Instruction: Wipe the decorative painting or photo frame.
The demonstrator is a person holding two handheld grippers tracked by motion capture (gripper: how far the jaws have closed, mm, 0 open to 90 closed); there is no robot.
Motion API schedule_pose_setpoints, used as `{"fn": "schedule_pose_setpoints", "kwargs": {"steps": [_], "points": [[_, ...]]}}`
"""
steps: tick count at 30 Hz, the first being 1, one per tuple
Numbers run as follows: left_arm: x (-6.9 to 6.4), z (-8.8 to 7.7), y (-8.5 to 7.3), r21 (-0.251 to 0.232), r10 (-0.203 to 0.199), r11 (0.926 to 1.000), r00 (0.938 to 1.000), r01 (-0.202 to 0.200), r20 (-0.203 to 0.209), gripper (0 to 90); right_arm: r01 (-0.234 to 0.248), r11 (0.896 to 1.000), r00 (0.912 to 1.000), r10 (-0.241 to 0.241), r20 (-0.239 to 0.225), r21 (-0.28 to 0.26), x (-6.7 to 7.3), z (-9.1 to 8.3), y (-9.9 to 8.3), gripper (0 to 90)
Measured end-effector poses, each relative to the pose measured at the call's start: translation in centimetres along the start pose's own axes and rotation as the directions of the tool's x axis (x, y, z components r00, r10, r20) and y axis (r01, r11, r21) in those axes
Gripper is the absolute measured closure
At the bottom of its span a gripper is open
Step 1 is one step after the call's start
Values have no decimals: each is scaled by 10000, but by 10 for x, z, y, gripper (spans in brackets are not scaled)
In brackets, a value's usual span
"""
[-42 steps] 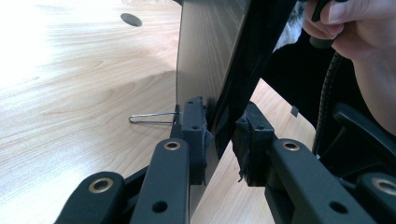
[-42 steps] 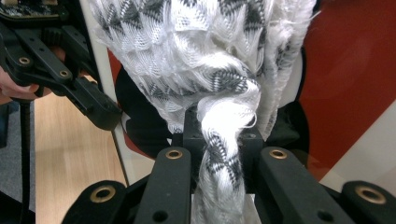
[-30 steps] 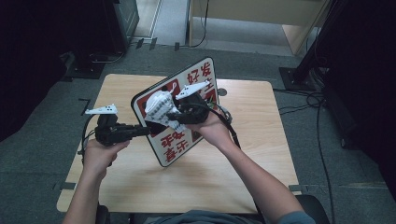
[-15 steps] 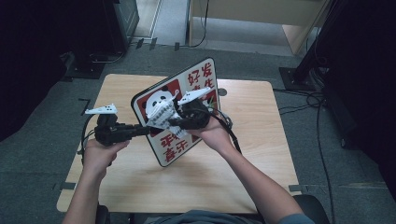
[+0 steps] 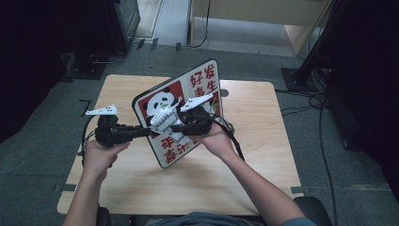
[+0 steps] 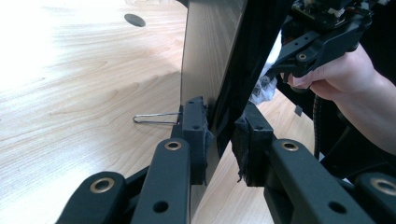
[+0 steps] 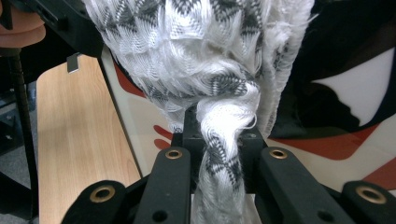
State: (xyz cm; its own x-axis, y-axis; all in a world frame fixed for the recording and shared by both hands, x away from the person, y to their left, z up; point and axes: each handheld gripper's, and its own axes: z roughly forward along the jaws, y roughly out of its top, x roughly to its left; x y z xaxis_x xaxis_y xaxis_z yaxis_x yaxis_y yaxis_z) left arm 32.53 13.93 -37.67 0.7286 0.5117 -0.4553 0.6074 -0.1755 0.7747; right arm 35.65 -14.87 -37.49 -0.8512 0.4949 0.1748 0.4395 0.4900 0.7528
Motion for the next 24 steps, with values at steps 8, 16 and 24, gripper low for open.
{"fn": "schedule_pose_setpoints", "kwargs": {"steps": [8,16,24], "points": [[0,0,0,7,5,10000,10000,-5,-1,766,-42,9999,10000,42,-41,104,0,5,-8,800],[0,0,0,9,5,10000,10000,-5,-4,766,-169,9996,9998,172,-137,230,-1,14,-25,799],[0,0,0,1,-31,10000,10000,31,-15,765,-315,9988,9994,320,-138,378,-2,20,-39,800]]}}
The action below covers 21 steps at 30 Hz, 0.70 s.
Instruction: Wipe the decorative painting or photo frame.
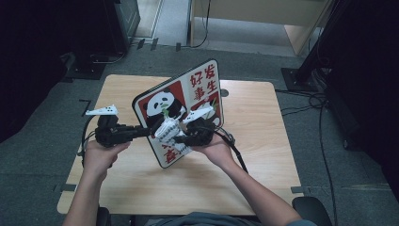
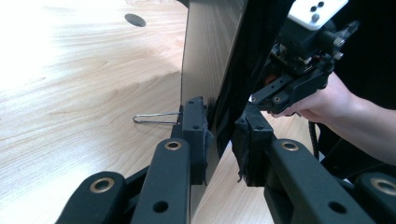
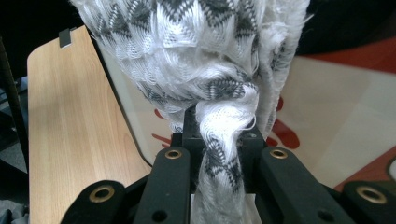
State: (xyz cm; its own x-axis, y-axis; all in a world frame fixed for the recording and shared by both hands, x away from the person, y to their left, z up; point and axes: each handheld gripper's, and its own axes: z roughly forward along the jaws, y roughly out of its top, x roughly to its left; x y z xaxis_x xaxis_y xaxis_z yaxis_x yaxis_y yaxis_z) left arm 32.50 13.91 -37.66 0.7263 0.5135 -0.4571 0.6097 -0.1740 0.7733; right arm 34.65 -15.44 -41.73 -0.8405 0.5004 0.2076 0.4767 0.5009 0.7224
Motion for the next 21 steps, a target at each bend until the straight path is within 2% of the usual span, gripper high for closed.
{"fn": "schedule_pose_setpoints", "kwargs": {"steps": [21], "points": [[0,0,0,30,14,10000,10000,-14,1,764,-82,9999,9999,83,-88,82,-2,13,-24,799]]}}
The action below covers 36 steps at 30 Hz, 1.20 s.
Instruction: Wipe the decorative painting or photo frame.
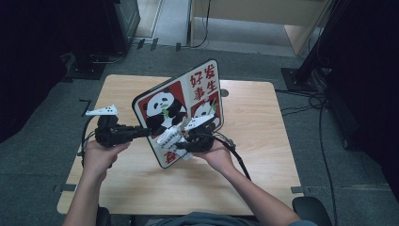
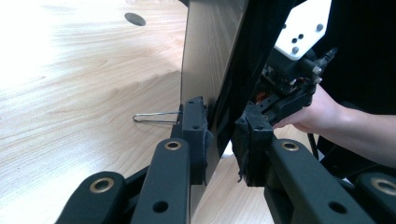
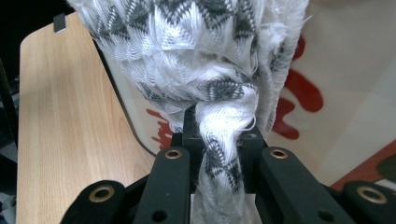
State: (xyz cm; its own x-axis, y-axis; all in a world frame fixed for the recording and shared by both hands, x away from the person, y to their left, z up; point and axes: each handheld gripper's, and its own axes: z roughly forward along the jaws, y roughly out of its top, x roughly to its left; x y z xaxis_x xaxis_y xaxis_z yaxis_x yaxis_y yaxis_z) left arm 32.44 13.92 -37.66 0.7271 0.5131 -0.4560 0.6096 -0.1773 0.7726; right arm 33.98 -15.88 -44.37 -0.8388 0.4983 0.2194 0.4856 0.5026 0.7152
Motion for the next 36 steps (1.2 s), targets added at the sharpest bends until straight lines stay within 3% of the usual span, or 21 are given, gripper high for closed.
{"fn": "schedule_pose_setpoints", "kwargs": {"steps": [22,24,36], "points": [[1,-1,0,-30,-99,9999,9999,99,-55,760,-176,9967,9998,182,-63,795,0,19,-25,798],[1,-1,0,-36,-132,9999,9999,132,-49,758,-380,9950,9990,399,-194,922,-1,20,-26,799],[2,-2,0,-85,-204,9998,9997,202,-138,737,-223,9949,9992,254,-311,982,7,1,-15,803]]}}
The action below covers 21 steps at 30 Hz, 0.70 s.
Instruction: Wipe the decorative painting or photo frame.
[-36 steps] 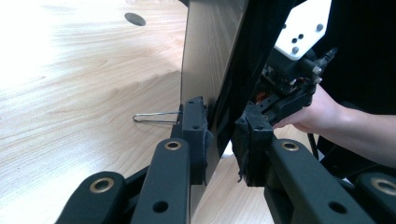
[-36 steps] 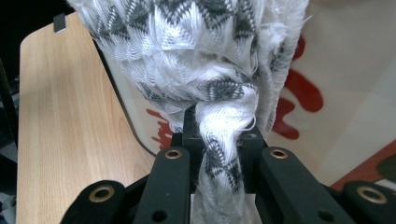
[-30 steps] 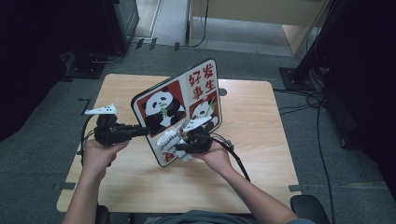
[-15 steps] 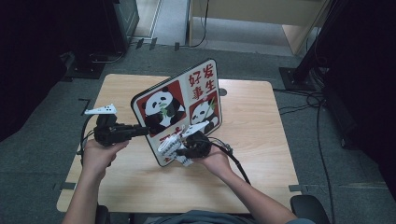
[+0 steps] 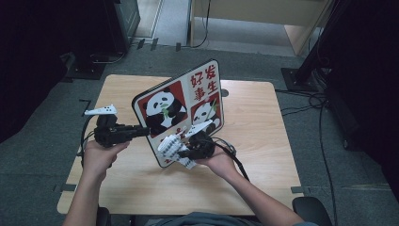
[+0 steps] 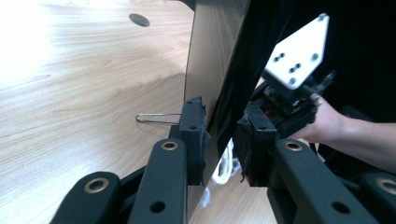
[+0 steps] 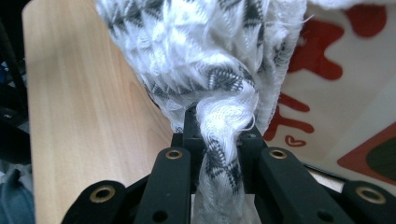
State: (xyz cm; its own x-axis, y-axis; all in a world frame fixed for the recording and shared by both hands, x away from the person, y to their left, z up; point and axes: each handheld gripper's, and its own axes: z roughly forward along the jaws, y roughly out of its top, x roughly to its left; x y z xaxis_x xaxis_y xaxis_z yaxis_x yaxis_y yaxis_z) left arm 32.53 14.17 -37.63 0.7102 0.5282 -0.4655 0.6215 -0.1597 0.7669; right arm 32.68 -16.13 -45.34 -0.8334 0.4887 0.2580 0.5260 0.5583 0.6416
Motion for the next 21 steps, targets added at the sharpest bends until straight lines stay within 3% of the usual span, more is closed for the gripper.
{"fn": "schedule_pose_setpoints", "kwargs": {"steps": [10,21], "points": [[5,-9,1,46,-212,9998,9997,211,143,612,428,9989,9987,-422,-301,194,18,-17,19,802],[11,-24,0,-96,-184,9998,9998,183,-120,520,726,9967,9958,-705,-586,352,32,-26,37,801]]}}
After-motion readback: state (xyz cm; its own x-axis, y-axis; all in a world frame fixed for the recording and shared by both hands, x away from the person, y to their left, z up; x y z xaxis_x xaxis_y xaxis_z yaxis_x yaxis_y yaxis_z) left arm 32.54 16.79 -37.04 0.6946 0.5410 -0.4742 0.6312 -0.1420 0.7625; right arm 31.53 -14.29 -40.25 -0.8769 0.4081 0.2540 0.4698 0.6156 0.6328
